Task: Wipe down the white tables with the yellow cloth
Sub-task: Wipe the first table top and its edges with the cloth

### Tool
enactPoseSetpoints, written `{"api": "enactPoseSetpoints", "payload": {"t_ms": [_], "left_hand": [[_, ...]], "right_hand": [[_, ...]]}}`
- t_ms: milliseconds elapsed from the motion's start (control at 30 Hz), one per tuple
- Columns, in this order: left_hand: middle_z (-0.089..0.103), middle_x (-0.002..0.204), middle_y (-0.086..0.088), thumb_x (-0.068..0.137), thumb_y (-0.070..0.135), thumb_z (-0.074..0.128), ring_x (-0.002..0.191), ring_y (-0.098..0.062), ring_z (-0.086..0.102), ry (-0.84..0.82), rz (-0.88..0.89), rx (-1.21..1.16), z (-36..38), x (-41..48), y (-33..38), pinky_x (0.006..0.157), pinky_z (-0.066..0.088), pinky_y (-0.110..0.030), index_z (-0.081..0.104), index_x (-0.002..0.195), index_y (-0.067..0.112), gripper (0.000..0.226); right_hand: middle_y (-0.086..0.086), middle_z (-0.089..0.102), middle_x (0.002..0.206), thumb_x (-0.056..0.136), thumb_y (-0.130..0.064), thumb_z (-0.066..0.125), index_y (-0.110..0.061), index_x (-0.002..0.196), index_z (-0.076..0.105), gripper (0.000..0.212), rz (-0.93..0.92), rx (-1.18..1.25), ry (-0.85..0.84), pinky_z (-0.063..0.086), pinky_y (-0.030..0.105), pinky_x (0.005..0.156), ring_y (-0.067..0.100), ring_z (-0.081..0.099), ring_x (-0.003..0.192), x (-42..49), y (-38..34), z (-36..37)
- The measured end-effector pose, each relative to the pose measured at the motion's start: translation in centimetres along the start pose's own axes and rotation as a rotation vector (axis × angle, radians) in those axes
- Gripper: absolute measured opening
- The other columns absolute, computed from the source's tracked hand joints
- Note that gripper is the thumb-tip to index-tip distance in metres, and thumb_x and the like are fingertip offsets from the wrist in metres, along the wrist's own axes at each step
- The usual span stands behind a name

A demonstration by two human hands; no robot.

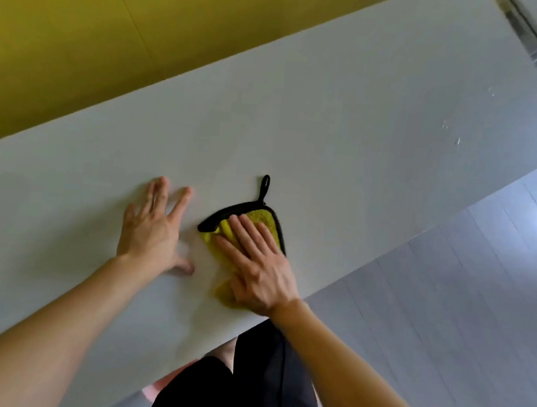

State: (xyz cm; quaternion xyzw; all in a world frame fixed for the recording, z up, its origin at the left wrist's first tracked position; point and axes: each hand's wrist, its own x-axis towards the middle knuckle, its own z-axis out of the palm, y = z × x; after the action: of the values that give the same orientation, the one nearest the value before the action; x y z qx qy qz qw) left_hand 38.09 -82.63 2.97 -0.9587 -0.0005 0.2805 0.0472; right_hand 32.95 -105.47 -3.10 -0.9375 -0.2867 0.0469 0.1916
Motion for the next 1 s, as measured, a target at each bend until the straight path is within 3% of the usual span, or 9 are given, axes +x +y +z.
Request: {"api": "enactPoseSetpoints", "payload": {"t_ms": [167,300,400,500,567,667,733,833,1000], "left_hand": [[-0.022,0.179,-0.012,0.051,0.083,0.091,0.168,-0.030,-0.013,0.001,0.011,0.011,-0.2,-0.2,-0.2,0.128,0.030,-0.055,-0.019,0.170,0.037,0.168],[-0.020,0.180,-0.009,0.048,0.081,0.093,0.168,-0.027,-0.012,0.017,0.001,-0.005,0.0,-0.1,-0.4,0.126,0.031,-0.060,-0.014,0.171,0.040,0.168],[-0.018,0.181,-0.009,0.047,0.080,0.094,0.168,-0.026,-0.012,0.018,-0.001,-0.034,-0.2,-0.3,-0.4,0.125,0.030,-0.061,-0.010,0.171,0.040,0.167],[-0.014,0.181,-0.009,0.051,0.081,0.092,0.169,-0.026,-0.009,0.028,0.004,-0.061,0.0,-0.6,-0.6,0.126,0.027,-0.058,-0.005,0.172,0.040,0.161],[-0.005,0.182,-0.011,0.058,0.078,0.092,0.169,-0.027,-0.001,0.054,0.033,-0.087,0.4,-1.5,-0.8,0.128,0.027,-0.054,0.009,0.173,0.038,0.147],[0.011,0.180,-0.013,0.064,0.071,0.093,0.166,-0.030,0.015,0.095,0.039,-0.129,1.6,-4.2,-1.3,0.126,0.033,-0.052,0.028,0.171,0.033,0.131],[0.002,0.180,-0.012,0.058,0.073,0.094,0.167,-0.031,0.010,0.053,0.037,-0.091,2.8,-6.2,-1.9,0.126,0.033,-0.053,0.016,0.173,0.037,0.144],[-0.027,0.178,-0.008,0.054,0.072,0.096,0.168,-0.030,-0.014,-0.035,0.049,-0.019,4.6,-7.8,-2.4,0.130,0.027,-0.058,-0.019,0.169,0.040,0.166],[-0.026,0.179,-0.003,0.048,0.065,0.102,0.168,-0.029,-0.016,-0.023,0.027,-0.055,5.3,-7.5,-2.1,0.128,0.027,-0.066,-0.018,0.169,0.043,0.171]], "right_hand": [[0.012,0.017,0.181,0.093,-0.042,0.050,-0.022,0.170,0.036,0.080,0.532,-0.121,0.147,0.019,0.062,0.131,0.031,0.008,0.169,-2.4,14.0,-6.2],[0.017,0.005,0.181,0.088,-0.043,0.053,-0.020,0.172,0.028,0.091,0.723,-0.123,0.204,0.007,0.061,0.134,0.035,-0.002,0.169,-0.8,7.2,-3.1],[0.017,0.000,0.181,0.100,-0.044,0.055,-0.018,0.174,0.021,0.085,0.356,-0.042,0.013,0.009,0.062,0.134,0.036,-0.007,0.168,-1.4,-3.9,1.5],[0.011,0.008,0.182,0.107,-0.042,0.055,-0.019,0.173,0.023,0.077,0.030,-0.034,-0.031,0.013,0.058,0.135,0.030,0.001,0.169,-2.5,-3.6,1.9],[0.008,0.011,0.182,0.107,-0.040,0.056,-0.021,0.173,0.024,0.076,0.044,-0.084,-0.018,0.013,0.057,0.135,0.028,0.003,0.169,-3.4,1.0,0.1],[0.008,0.007,0.182,0.103,-0.046,0.052,-0.023,0.174,0.023,0.080,0.339,-0.162,0.034,0.014,0.059,0.134,0.027,0.000,0.169,-5.1,8.3,-3.4],[0.009,0.007,0.182,0.098,-0.047,0.052,-0.023,0.173,0.027,0.082,0.504,-0.165,0.100,0.012,0.060,0.134,0.028,0.000,0.169,-5.3,10.0,-4.3],[0.015,0.005,0.182,0.095,-0.044,0.054,-0.021,0.172,0.028,0.085,0.637,-0.128,0.173,0.007,0.062,0.134,0.033,-0.002,0.169,-4.2,3.6,-1.5],[0.015,0.010,0.181,0.103,-0.042,0.056,-0.019,0.172,0.027,0.078,0.026,-0.041,-0.034,0.017,0.064,0.131,0.035,0.002,0.169,-5.9,-7.9,3.8]]}}
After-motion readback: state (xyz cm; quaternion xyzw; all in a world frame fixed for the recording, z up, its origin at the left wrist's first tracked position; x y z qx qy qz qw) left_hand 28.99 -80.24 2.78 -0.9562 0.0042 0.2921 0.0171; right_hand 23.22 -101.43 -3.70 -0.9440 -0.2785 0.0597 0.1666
